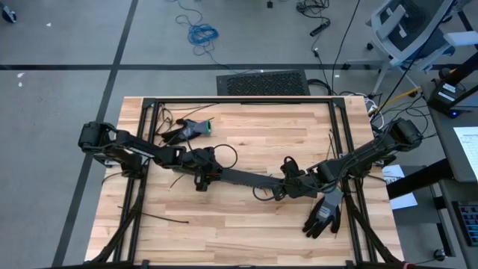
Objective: Ziptie cables
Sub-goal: Close the black cable duct
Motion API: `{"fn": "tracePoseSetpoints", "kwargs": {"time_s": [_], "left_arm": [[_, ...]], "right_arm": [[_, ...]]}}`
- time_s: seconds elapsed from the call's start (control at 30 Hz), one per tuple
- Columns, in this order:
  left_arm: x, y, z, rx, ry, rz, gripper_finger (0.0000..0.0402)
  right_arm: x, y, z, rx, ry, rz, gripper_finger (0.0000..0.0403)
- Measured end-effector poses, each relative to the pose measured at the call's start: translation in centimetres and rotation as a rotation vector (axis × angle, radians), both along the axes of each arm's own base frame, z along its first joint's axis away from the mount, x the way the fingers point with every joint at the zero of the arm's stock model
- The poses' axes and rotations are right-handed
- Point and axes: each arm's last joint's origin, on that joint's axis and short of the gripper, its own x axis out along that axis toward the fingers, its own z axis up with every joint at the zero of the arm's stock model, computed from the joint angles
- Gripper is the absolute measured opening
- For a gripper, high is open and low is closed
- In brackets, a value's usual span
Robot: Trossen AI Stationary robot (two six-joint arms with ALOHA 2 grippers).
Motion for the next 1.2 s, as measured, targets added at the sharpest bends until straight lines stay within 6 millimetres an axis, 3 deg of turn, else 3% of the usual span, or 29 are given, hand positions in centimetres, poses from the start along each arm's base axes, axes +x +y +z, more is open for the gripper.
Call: {"fn": "tracePoseSetpoints", "kwargs": {"time_s": [0.57,0.87,0.97,1.1,1.2], "left_arm": [[0.0,-0.4,0.0,-0.013,-0.003,-0.004,0.0247],[0.0,-0.7,0.0,-0.032,-0.001,0.026,0.0247],[0.0,-0.7,0.0,-0.03,0.001,0.029,0.0247],[0.0,-0.7,0.0,-0.029,0.001,0.029,0.0247],[0.0,-0.7,0.0,-0.028,0.001,0.031,0.0247]], "right_arm": [[0.0,0.0,0.0,-0.032,0.006,0.05,0.0],[-0.2,0.5,0.1,0.021,0.054,0.259,0.0],[-0.5,0.2,1.2,-0.033,0.081,0.23,0.0],[-1.2,-0.6,3.4,-0.105,0.254,0.145,0.0],[-0.5,-0.9,5.0,-0.157,0.307,0.171,0.0]]}}
